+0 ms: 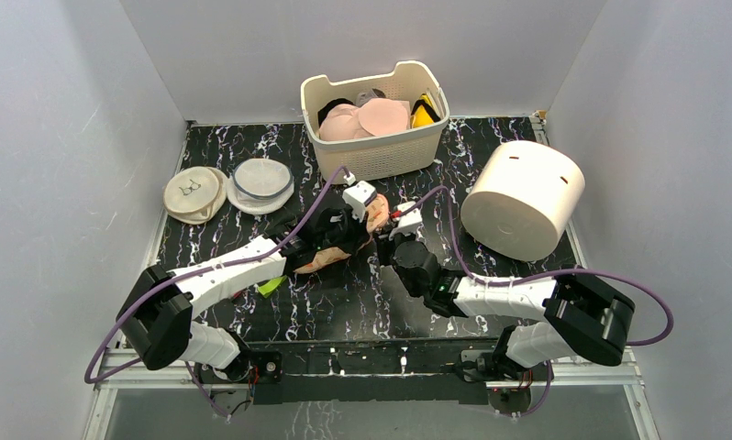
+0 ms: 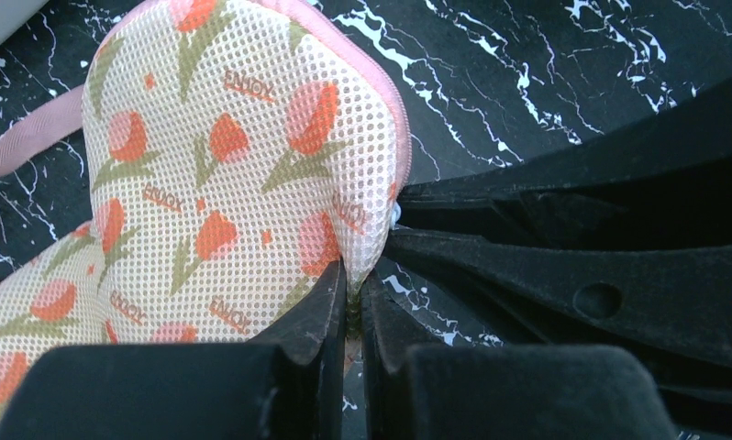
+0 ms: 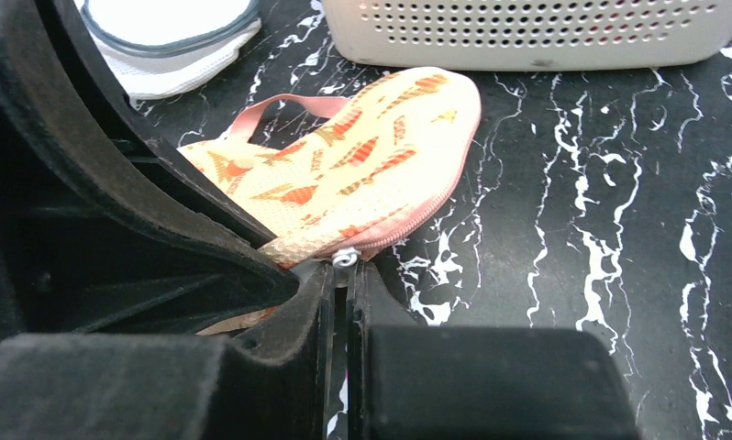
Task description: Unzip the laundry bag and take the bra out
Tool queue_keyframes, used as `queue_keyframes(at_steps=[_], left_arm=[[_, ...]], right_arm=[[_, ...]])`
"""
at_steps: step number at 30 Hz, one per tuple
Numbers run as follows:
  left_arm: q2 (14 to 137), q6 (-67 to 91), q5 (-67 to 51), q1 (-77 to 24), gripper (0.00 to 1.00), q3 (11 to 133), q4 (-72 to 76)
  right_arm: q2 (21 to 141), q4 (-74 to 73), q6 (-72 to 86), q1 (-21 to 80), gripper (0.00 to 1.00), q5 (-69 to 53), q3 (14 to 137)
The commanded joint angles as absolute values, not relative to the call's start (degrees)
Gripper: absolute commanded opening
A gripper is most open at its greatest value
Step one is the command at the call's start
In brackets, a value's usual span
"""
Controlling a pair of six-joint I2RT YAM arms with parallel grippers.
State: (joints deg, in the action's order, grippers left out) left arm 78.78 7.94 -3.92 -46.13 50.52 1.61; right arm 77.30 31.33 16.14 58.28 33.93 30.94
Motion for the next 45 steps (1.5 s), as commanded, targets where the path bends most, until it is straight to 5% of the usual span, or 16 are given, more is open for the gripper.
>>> queue_keyframes(at_steps=[1, 11, 24, 40, 45], left_arm=[[79.4, 8.2, -5.6, -46.5, 0.00, 52.4, 0.9], [79.6, 7.7, -4.3, -46.5, 0.00, 52.4, 0.6], [76.5, -1.3, -4.4, -46.5, 0.00, 50.1, 1.9], [75.0, -10.0, -10.2, -46.4, 0.00, 46.6, 4.4], [77.1, -6.9, -9.4, -46.4, 0.28, 48.0, 3.4]], right_arm=[[76.5, 31.0, 16.6, 58.0, 0.00, 41.4, 33.2], [76.8, 29.0, 14.1, 57.6, 0.00, 38.2, 33.1], [68.8, 29.3, 10.2, 44.9, 0.00, 18.6, 28.3], [68.6, 29.7, -0.6, 41.3, 0.00, 2.6, 26.8], [67.4, 29.8, -1.4, 41.0, 0.00, -3.2, 25.9]])
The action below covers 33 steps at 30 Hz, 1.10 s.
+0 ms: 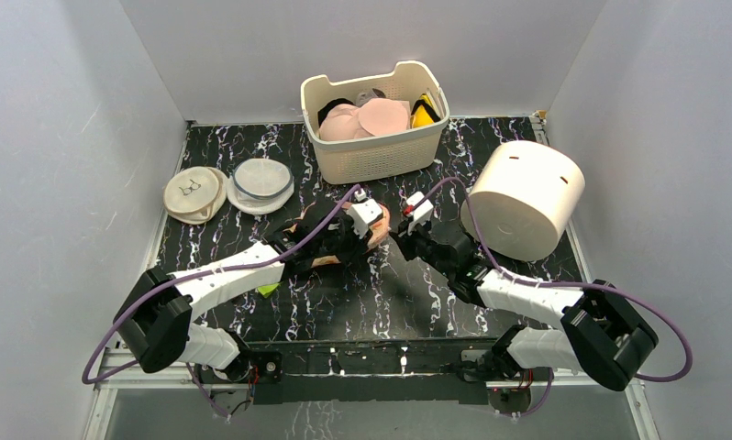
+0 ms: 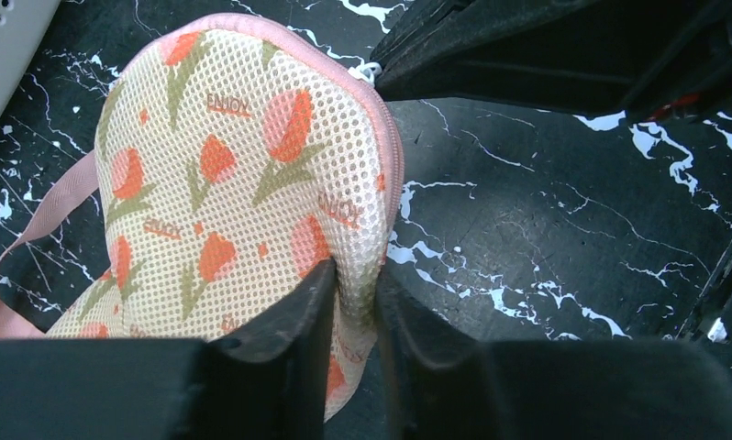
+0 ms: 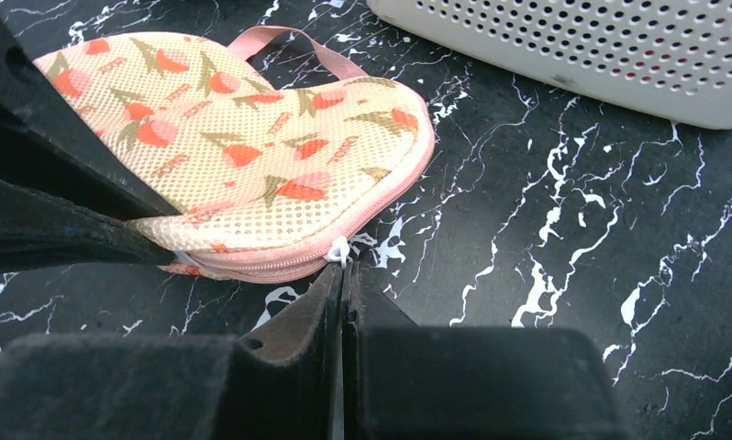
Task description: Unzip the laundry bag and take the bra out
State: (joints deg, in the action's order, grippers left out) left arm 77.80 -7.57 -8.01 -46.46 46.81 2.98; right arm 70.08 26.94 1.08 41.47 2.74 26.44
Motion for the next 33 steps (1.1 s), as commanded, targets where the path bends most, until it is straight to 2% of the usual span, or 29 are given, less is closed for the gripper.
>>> queue_keyframes(at_steps=[1, 6, 12, 21, 30, 33], left_arm=[[77.5, -6.3, -9.9, -46.4, 0.31, 48.2, 3.4], [77.1, -4.2, -13.9, -46.5, 0.52, 46.8, 6.3], [76.9, -1.2, -14.0, -46.5, 0.66, 45.7, 9.4], [78.1, -0.9, -9.7, -46.5, 0.65, 47.6, 6.1], [79.9, -3.0, -11.0, -46.4, 0.64, 48.0, 4.8], [80.3, -4.2, -11.5, -46.5, 0.69, 47.7, 4.4]], right_arm=[[67.1, 30.2, -1.0, 41.0, 0.00, -4.1, 25.5], [68.8, 29.7, 2.0, 41.0, 0.00, -5.9, 26.9], [70.6, 29.0, 6.2, 41.0, 0.00, -12.4, 28.1], [70.4, 30.4, 10.6, 41.0, 0.00, -16.2, 27.4], [72.0, 23.7, 9.7, 41.0, 0.00, -13.9, 30.7], [71.1, 23.5, 9.3, 41.0, 0.00, -10.2, 30.4]])
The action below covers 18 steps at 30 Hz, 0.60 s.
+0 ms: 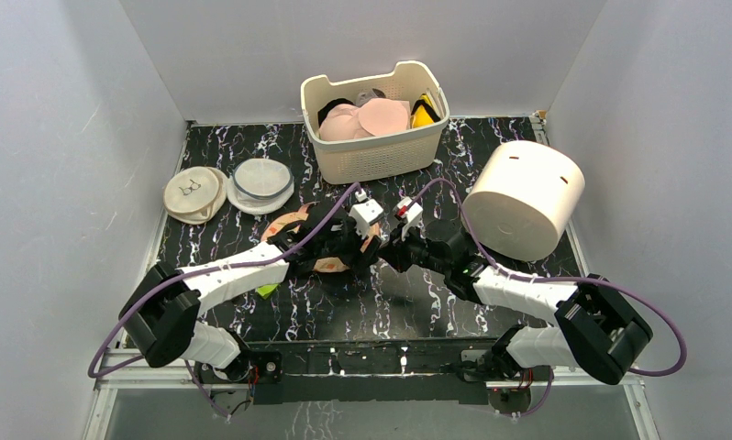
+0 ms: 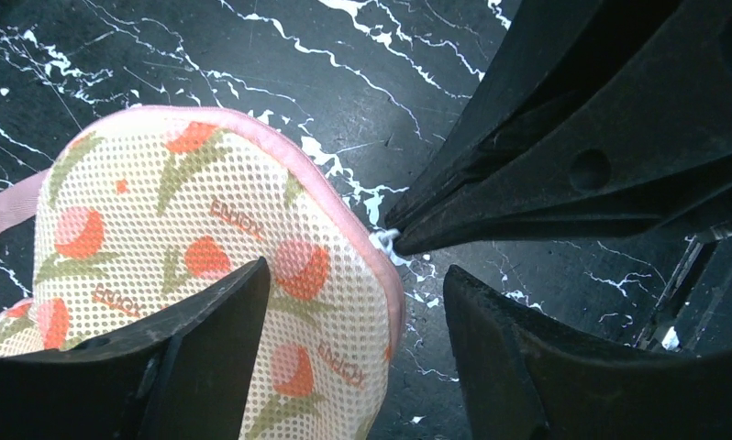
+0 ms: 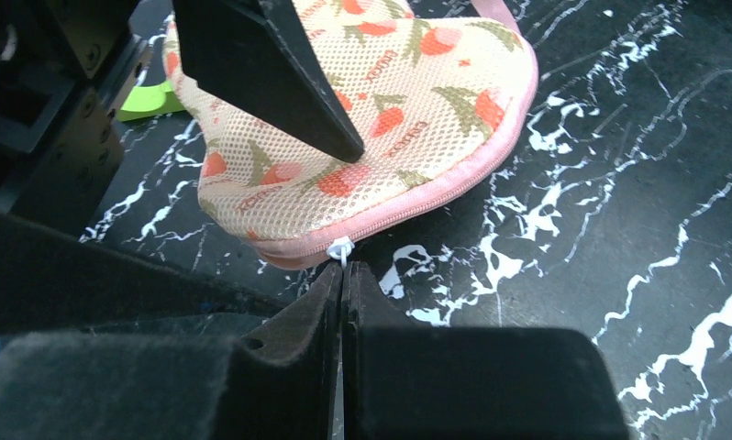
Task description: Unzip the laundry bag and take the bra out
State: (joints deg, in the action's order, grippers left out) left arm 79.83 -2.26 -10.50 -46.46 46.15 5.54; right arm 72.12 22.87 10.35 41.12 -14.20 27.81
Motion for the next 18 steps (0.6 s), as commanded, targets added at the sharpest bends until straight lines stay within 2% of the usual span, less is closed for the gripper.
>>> queue_keyframes(at_steps=[1, 5, 7, 9, 14, 18], left_arm=[[80.5, -4.7, -12.1, -46.5, 0.71, 47.6, 4.3], [81.2, -5.5, -14.0, -46.5, 0.73, 47.8, 4.2], [81.3, -5.9, -13.9, -46.5, 0.69, 47.9, 4.0], [81.3, -6.7, -12.8, -46.5, 0.59, 47.7, 4.0], [81.6, -8.4, -11.4, -46.5, 0.27, 48.3, 3.1], [80.9, -10.2, -13.1, -46.6, 0.12, 48.6, 2.6]], right_arm=[[70.5, 23.1, 9.2, 41.0, 0.00, -9.7, 30.5], [68.7, 22.3, 8.5, 41.0, 0.00, -10.5, 29.9], [68.4, 22.5, 8.4, 41.0, 0.00, -10.6, 29.4], [68.6, 22.5, 8.5, 41.0, 0.00, -10.5, 29.2], [69.4, 22.2, 8.6, 41.0, 0.00, -10.0, 29.8], [70.7, 18.3, 9.5, 41.0, 0.00, -5.8, 32.0]])
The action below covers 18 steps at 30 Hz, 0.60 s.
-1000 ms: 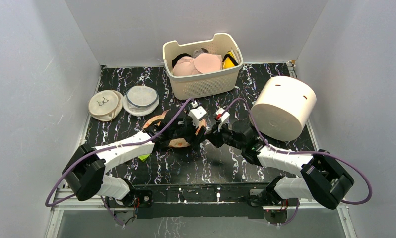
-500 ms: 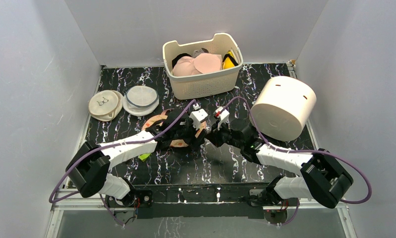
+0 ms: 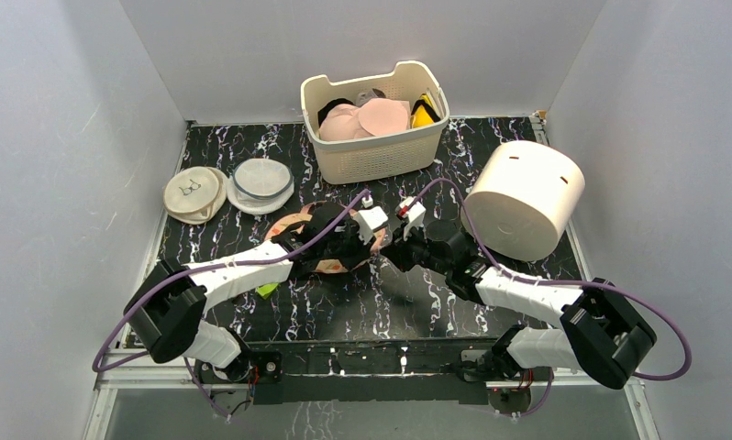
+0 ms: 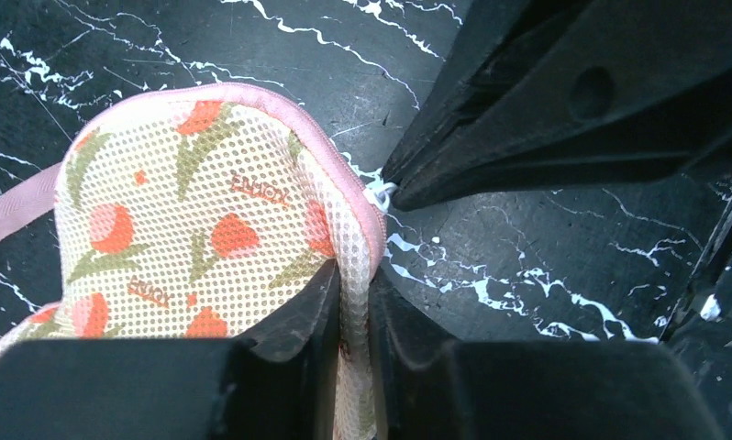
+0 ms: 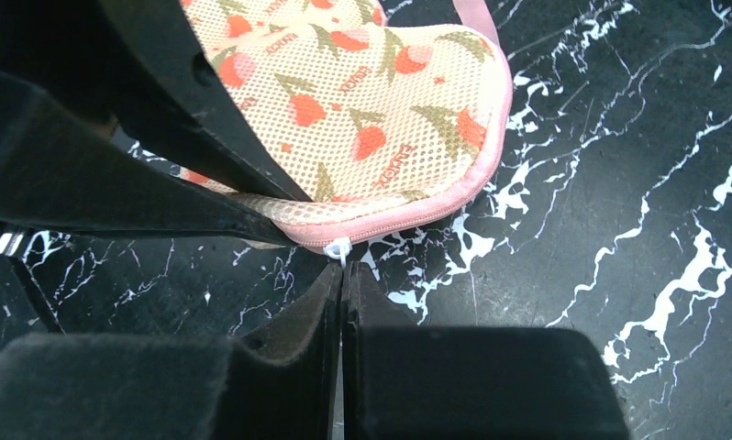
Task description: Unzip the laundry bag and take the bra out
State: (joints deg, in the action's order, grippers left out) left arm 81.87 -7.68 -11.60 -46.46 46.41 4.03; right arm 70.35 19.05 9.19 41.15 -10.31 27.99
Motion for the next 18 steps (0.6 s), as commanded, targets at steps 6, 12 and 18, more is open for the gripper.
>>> queue_keyframes(at_steps=[6, 12, 18], left_arm=[[75.9, -12.8, -15.5, -46.8, 0.04, 47.9, 2.1], [70.3, -16.7, -19.5, -48.1, 0.00, 45.5, 3.3], [67.4, -19.6, -18.8, -50.7, 0.00, 43.0, 4.5]], right_arm=[[69.4, 17.2, 10.5, 40.9, 0.00, 0.3, 31.1], [69.9, 16.2, 10.5, 38.5, 0.00, 2.8, 31.8], [71.2, 12.8, 10.2, 32.4, 0.00, 2.4, 34.3]])
